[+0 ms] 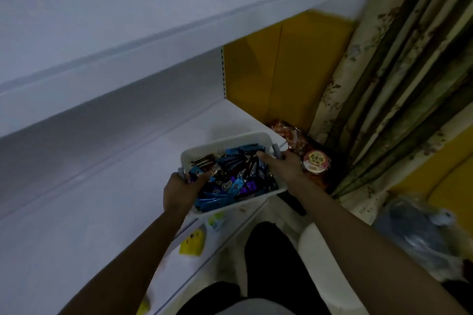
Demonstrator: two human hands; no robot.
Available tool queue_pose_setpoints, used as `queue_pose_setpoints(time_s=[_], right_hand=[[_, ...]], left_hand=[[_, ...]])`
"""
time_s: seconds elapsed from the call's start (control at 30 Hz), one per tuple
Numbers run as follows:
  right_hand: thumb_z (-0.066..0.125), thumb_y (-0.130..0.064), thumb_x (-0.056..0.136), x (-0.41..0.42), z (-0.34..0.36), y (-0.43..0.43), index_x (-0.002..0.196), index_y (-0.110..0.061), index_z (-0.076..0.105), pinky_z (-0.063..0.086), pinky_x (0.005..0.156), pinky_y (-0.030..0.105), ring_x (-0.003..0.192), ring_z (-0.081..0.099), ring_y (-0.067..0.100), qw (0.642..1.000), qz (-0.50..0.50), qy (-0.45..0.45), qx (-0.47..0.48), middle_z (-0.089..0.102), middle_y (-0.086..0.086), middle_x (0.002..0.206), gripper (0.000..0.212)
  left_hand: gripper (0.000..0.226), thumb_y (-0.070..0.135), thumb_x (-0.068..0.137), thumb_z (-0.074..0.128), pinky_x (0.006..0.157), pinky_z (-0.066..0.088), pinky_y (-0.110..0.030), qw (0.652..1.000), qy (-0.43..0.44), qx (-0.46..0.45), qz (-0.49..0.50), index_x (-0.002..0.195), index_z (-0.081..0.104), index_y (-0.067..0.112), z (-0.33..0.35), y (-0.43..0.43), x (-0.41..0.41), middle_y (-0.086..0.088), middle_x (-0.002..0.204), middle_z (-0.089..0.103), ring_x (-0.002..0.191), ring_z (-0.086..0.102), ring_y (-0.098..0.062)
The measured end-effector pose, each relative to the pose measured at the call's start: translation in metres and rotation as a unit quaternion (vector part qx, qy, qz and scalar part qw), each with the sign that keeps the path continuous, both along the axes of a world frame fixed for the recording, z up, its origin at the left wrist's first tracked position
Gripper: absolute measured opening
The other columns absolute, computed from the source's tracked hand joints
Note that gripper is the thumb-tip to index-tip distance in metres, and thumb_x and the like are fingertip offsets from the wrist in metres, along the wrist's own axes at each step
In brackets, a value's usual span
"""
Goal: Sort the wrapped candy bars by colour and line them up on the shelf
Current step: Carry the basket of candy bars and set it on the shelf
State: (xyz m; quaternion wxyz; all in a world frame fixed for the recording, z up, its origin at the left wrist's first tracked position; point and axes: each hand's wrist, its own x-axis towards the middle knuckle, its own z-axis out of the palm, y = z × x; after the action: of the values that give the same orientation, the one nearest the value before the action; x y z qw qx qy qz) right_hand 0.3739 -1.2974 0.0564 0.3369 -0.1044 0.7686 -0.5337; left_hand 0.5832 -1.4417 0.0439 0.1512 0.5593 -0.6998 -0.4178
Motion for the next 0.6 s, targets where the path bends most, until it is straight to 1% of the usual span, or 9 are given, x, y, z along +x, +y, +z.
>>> queue_pose_setpoints(time_s=[0.03,0.1,0.2,0.27,0.3,0.37,0.43,0.47,0.6], right_hand=[[0.077,-0.037,0.076,-0.002,0.0,-0.004,0.056,-0.019,0.034,0.033,0.058,0.03,0.054,0.044,0.017,1.0,-0.015,0.003,0.001,0.038,0.005,0.053,0.051],[0.077,-0.038,0.076,-0.006,0.001,-0.012,0.056,-0.019,0.031,0.028,0.059,0.034,0.05,0.037,0.016,0.999,-0.038,0.017,0.007,0.026,0.003,0.051,0.054],[0.077,-0.04,0.076,-0.013,-0.004,-0.025,0.057,-0.017,0.033,0.028,0.064,0.035,0.055,0.039,0.017,0.999,-0.038,0.024,0.021,0.029,0.005,0.055,0.053],[0.076,-0.041,0.076,-0.018,-0.007,-0.034,0.059,-0.018,0.036,0.032,0.06,0.03,0.057,0.043,0.016,0.999,-0.032,0.025,0.017,0.036,0.003,0.057,0.049],[0.076,-0.042,0.076,-0.022,-0.01,-0.04,0.059,-0.019,0.037,0.033,0.056,0.027,0.057,0.043,0.015,0.999,-0.03,0.029,0.011,0.038,0.002,0.057,0.048],[0.076,-0.044,0.076,-0.027,-0.013,-0.052,0.061,-0.018,0.039,0.032,0.052,0.025,0.056,0.042,0.015,0.999,-0.023,0.042,0.009,0.037,0.001,0.058,0.048],[0.075,-0.046,0.076,-0.033,-0.016,-0.067,0.062,-0.017,0.038,0.031,0.05,0.027,0.054,0.04,0.015,0.998,0.002,0.057,0.019,0.033,0.001,0.056,0.049],[0.075,-0.045,0.076,-0.036,-0.017,-0.074,0.063,-0.018,0.037,0.031,0.049,0.026,0.052,0.039,0.015,0.997,0.021,0.065,0.023,0.032,0.0,0.056,0.049],[0.078,-0.04,0.075,-0.058,-0.025,-0.108,0.062,-0.017,0.041,0.031,0.041,0.016,0.046,0.041,0.008,0.99,0.11,0.083,0.037,0.037,-0.01,0.063,0.045]], left_hand=[[0.062,0.062,0.071,0.071,0.044,0.032,-0.023,1.0,0.003,0.002,-0.008,0.082,0.061,0.003,-0.002,-0.003,-0.003,-0.006,0.071,0.063,0.062,0.058,-0.017],[0.059,0.061,0.071,0.072,0.041,0.031,-0.021,1.0,0.008,0.009,-0.016,0.079,0.059,0.004,-0.005,-0.008,-0.008,-0.002,0.066,0.06,0.057,0.055,-0.013],[0.052,0.058,0.071,0.074,0.042,0.03,-0.021,1.0,0.008,0.015,-0.016,0.068,0.056,0.01,-0.009,-0.019,-0.015,0.001,0.058,0.055,0.052,0.051,-0.01],[0.05,0.056,0.072,0.074,0.042,0.031,-0.022,1.0,0.015,0.014,-0.008,0.06,0.051,0.014,-0.01,-0.028,-0.019,0.003,0.053,0.052,0.05,0.05,-0.01],[0.049,0.055,0.072,0.075,0.042,0.031,-0.023,1.0,0.022,0.015,-0.003,0.06,0.051,0.015,-0.011,-0.032,-0.02,0.003,0.053,0.053,0.051,0.05,-0.009],[0.045,0.054,0.073,0.075,0.041,0.033,-0.021,0.999,0.039,0.017,0.005,0.062,0.053,0.016,-0.012,-0.042,-0.025,0.004,0.055,0.055,0.052,0.052,-0.008],[0.042,0.053,0.073,0.076,0.037,0.033,-0.016,0.999,0.05,0.016,0.014,0.063,0.057,0.016,-0.016,-0.051,-0.029,0.004,0.055,0.058,0.05,0.055,-0.006],[0.043,0.052,0.072,0.077,0.037,0.034,-0.017,0.998,0.052,0.02,0.023,0.066,0.059,0.014,-0.018,-0.055,-0.031,0.003,0.057,0.061,0.051,0.056,-0.006],[0.045,0.048,0.072,0.078,0.042,0.036,-0.021,0.995,0.045,0.041,0.075,0.086,0.064,0.008,-0.031,-0.068,-0.042,0.0,0.069,0.063,0.059,0.059,-0.01]])
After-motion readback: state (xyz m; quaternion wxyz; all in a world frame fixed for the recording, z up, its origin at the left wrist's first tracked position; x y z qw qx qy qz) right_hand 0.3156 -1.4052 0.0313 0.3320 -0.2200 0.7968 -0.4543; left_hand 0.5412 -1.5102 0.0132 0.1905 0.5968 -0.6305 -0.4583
